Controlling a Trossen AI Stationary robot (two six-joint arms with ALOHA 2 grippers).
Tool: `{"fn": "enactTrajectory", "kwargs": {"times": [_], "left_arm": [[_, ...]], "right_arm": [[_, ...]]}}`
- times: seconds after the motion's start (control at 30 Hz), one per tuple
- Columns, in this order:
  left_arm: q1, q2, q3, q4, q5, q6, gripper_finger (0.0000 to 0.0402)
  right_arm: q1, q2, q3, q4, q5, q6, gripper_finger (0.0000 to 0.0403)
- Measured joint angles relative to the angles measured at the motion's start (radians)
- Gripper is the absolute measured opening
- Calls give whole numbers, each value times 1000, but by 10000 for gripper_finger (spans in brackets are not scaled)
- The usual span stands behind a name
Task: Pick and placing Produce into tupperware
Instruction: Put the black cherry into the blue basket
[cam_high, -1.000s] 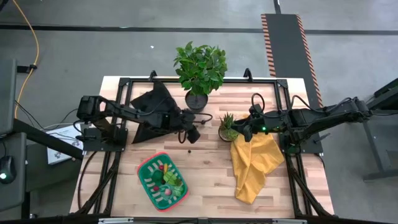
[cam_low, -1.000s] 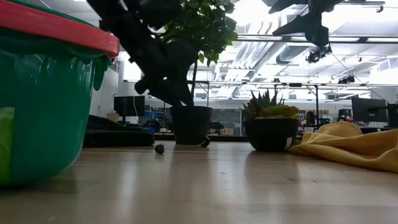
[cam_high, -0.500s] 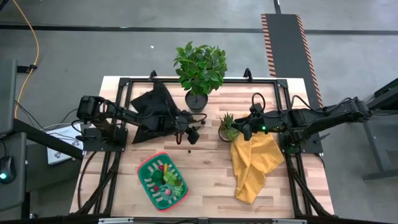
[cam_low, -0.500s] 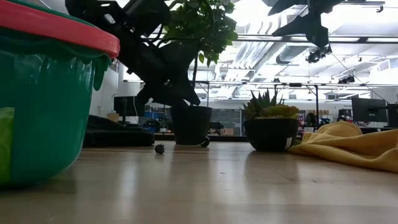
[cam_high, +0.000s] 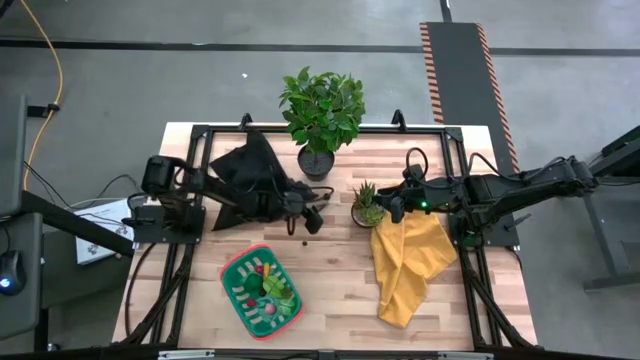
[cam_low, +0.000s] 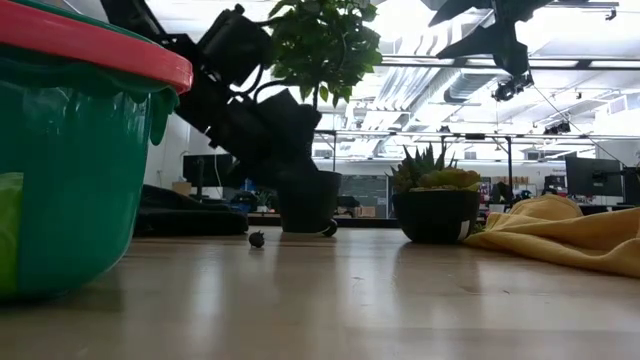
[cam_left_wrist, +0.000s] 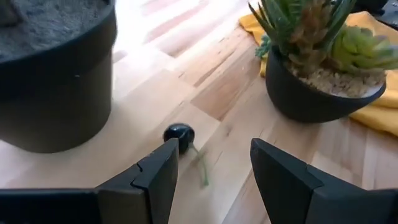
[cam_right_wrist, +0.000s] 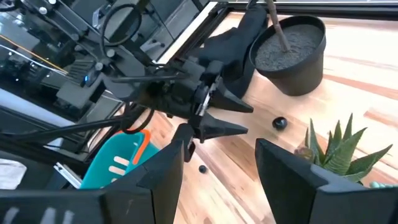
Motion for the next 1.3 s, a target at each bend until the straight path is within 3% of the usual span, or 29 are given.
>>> {"fn": "enactTrajectory", "kwargs": {"times": [0.73, 1.1, 1.3], "left_arm": [[0, 108, 0, 102, 7, 15, 194], [1, 108, 1, 114, -42, 24, 265], [1, 108, 1, 114, -59, 49, 277]], "right_arm": [[0, 0, 0, 11, 11, -3, 191], [0, 0, 0, 17, 11, -4, 191], [0, 0, 0, 17, 26, -4, 190]]}}
